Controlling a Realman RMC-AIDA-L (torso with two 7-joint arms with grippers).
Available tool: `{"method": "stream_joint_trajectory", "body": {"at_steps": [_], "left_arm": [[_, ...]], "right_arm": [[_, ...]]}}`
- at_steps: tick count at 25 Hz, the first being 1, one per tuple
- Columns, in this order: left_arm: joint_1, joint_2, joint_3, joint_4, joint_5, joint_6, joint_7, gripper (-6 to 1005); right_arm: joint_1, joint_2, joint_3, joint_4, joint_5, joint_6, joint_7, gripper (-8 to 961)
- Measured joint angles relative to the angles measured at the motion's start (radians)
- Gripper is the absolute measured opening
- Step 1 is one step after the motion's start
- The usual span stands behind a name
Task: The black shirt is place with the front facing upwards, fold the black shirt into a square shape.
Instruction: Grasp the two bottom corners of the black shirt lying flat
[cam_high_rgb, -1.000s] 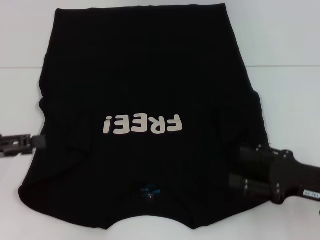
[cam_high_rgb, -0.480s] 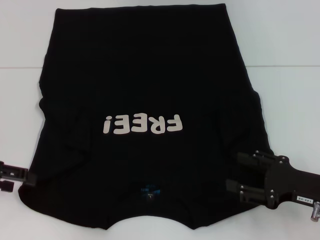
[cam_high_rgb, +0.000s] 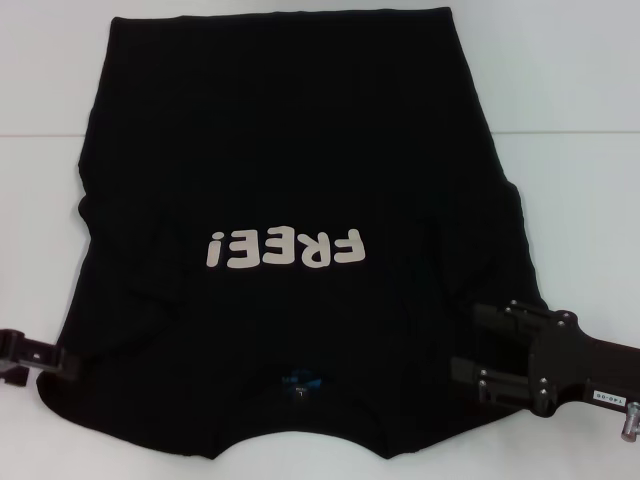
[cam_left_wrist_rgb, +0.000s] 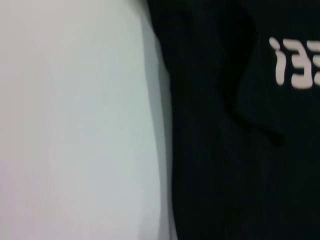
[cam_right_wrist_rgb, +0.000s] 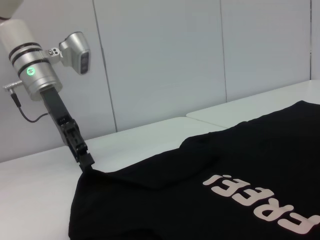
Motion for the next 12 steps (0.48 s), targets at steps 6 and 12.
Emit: {"method": "stream_joint_trajectory", "body": {"at_steps": [6, 12], "left_arm": [[-0.009, -0.018, 0.049, 0.0, 0.001, -0.009, 0.002, 873], [-0.011, -0.028, 0.053, 0.013, 0.002, -0.02, 0.009, 873]], "right_arm": [[0.002, -0.001, -0.001, 0.0, 0.0, 0.001, 0.001, 798], [0.003, -0.003, 0.0, 0.0, 0.0, -0.005, 0.002, 799]]}}
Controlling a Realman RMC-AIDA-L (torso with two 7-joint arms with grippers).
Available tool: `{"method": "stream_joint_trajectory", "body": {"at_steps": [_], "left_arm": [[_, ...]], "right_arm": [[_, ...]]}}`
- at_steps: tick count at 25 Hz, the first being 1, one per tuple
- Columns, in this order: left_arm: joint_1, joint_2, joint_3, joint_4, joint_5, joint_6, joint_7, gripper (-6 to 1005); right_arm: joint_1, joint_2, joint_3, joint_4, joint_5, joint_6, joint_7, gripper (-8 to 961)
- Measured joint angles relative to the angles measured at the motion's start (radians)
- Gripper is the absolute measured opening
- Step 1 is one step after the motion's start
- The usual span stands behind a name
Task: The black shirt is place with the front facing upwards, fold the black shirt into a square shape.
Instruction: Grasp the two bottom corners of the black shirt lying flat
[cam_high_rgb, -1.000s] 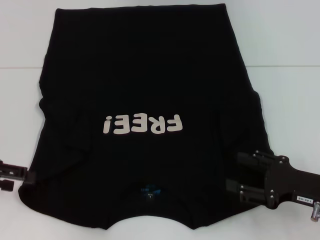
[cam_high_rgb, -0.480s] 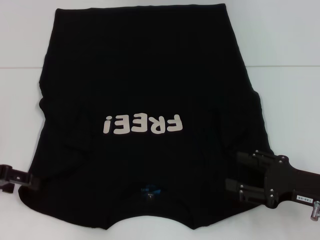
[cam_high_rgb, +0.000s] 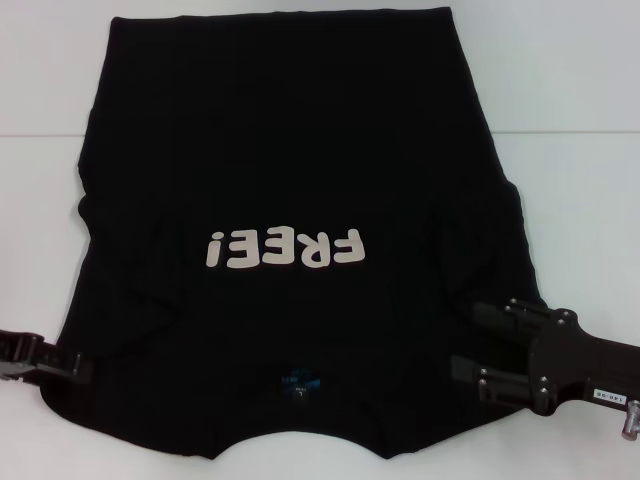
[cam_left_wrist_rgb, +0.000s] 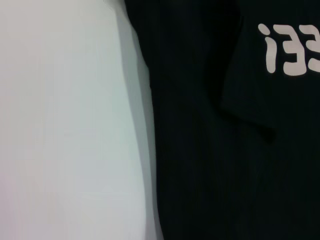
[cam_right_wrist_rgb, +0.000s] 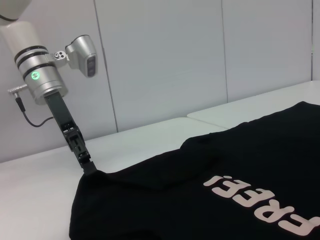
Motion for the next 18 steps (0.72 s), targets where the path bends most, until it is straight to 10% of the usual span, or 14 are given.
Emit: {"method": "stream_joint_trajectory", "body": {"at_steps": [5, 13, 18], "left_arm": [[0.005, -0.005, 0.012, 0.021, 0.008, -0.004, 0.01, 822], [0.01, -0.011, 0.028, 0.023, 0.025, -0.02, 0.013, 353], [0.012, -0.013, 0.028, 0.023, 0.025, -0.018, 0.044, 246]], "right_arm": [[0.0, -0.001, 0.0, 0.0, 0.002, -0.003, 0.001, 799], [-0.001, -0.001, 0.0, 0.0, 0.004, -0.007, 0.001, 798], [-0.001, -0.001, 0.0, 0.0, 0.004, -0.01, 0.001, 798]]}}
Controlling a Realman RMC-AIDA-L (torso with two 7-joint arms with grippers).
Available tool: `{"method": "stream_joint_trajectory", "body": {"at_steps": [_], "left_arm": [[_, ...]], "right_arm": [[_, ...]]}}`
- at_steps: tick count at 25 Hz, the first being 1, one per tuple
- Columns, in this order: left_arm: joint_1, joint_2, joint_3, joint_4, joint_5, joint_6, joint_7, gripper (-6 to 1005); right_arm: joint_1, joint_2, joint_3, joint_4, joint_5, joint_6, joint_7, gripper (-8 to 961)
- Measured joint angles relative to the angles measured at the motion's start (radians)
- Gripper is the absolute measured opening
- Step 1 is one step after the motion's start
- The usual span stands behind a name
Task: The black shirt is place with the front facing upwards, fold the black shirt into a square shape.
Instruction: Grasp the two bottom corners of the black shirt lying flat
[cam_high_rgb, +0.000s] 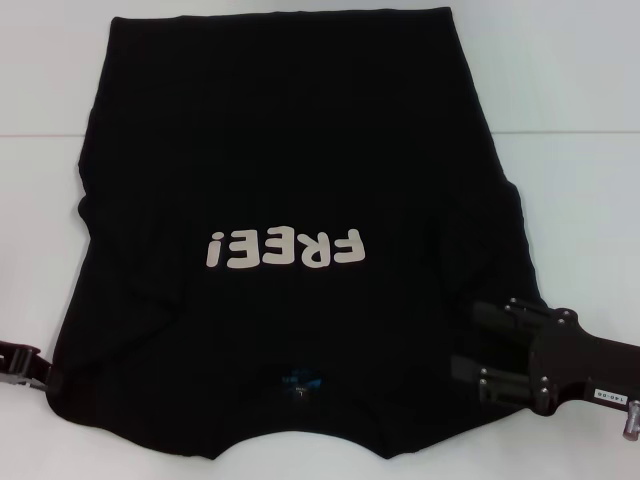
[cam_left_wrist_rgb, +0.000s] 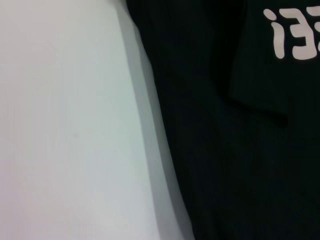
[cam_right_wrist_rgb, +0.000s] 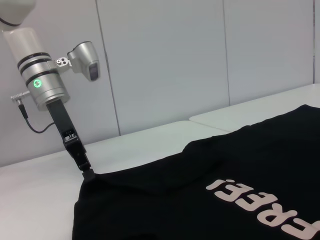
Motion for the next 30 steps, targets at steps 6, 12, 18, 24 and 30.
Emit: {"method": "stream_joint_trajectory", "body": {"at_steps": [6, 12, 18, 24, 30], "left_arm": [[0.001, 0.0, -0.002, 0.0, 0.0, -0.005, 0.004, 117], [0.002, 0.0, -0.008, 0.002, 0.0, -0.005, 0.015, 58], [0.008, -0.002, -0.009, 0.029, -0.008, 0.006, 0.019, 57], [0.015, -0.012, -0.011, 0.055, -0.009, 0.019, 0.034, 56], [0.018, -0.016, -0.013, 0.063, -0.009, 0.02, 0.04, 55]], "right_arm": [[0.0, -0.002, 0.003, 0.0, 0.003, -0.004, 0.005, 799], [-0.002, -0.027, 0.019, -0.056, -0.002, -0.002, 0.218, 798], [0.003, -0.123, 0.019, -0.22, -0.095, -0.013, 0.733, 796], [0.125, -0.195, 0.047, -0.342, -0.472, -0.065, 1.233, 794], [0.236, -0.175, 0.089, -0.332, -0.695, -0.109, 1.419, 790]]}}
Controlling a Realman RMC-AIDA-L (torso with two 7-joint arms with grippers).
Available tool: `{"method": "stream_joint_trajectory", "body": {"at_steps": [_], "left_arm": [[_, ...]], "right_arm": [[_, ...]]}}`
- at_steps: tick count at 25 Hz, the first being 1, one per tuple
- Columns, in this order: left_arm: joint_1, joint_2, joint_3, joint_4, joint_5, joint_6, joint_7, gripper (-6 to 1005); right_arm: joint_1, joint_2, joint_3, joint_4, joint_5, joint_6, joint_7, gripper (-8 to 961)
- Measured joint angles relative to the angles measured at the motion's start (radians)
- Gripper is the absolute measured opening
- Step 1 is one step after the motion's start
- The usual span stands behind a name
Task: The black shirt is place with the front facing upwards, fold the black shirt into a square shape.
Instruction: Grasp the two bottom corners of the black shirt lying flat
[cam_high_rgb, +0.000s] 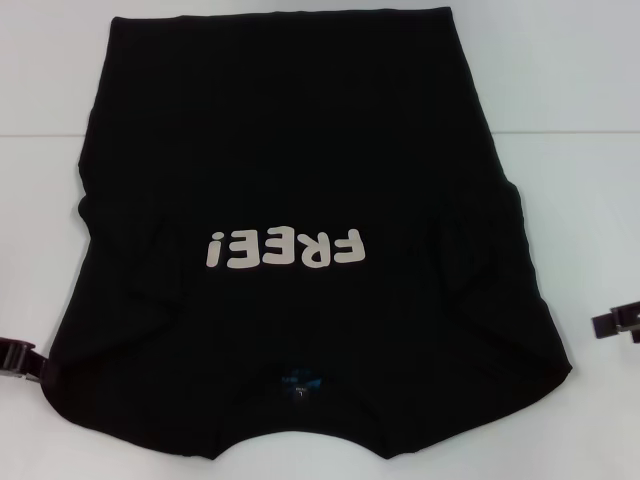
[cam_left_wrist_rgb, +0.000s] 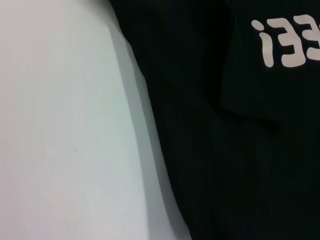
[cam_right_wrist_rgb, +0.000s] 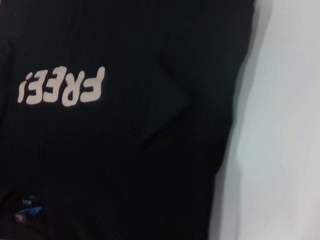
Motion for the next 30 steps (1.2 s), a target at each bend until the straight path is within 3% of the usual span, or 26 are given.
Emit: {"method": "stream_joint_trajectory", "body": {"at_steps": [19, 30], "left_arm": [[-0.006, 0.0, -0.001, -0.002, -0.001, 0.004, -0.007, 50], [-0.007, 0.0, -0.007, -0.004, -0.002, 0.003, -0.006, 49]], "right_arm": [[0.047, 0.045, -0.046, 0.132, -0.007, 0.096, -0.002, 760], [0.07, 0.056, -0.074, 0.189, -0.009, 0.154, -0.011, 718]]}}
